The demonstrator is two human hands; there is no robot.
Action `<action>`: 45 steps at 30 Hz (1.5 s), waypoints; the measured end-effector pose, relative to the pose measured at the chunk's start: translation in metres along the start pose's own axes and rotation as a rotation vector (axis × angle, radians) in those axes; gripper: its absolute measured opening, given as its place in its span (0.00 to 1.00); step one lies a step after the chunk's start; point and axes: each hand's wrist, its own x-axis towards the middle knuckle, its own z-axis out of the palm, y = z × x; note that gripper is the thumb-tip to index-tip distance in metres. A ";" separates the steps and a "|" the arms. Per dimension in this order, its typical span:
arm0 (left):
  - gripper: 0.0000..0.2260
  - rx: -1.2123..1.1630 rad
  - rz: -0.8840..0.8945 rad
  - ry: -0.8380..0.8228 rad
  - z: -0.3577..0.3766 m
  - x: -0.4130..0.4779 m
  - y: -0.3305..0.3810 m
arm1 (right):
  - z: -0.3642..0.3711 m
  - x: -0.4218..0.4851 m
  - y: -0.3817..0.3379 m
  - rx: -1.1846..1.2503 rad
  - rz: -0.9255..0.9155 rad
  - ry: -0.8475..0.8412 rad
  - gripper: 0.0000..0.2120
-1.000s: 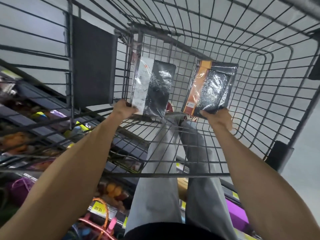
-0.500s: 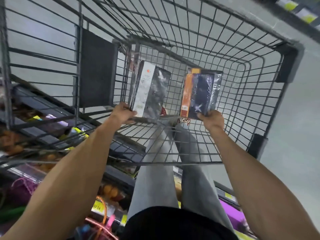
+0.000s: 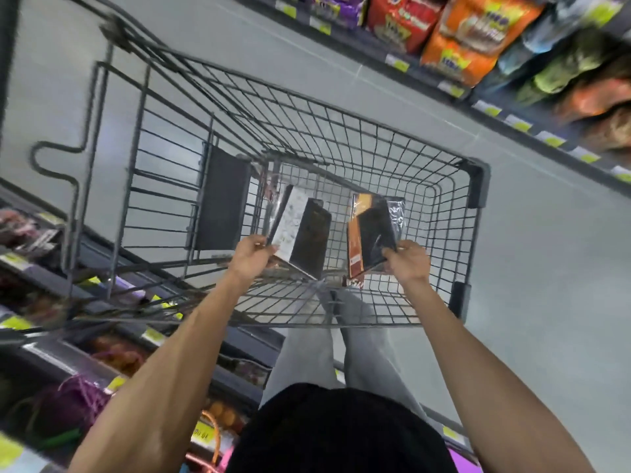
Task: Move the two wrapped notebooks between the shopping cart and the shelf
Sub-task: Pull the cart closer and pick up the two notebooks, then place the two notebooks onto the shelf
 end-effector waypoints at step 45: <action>0.40 -0.555 0.827 -0.295 -0.103 -0.229 0.152 | -0.159 -0.251 -0.117 1.099 -0.486 0.294 0.16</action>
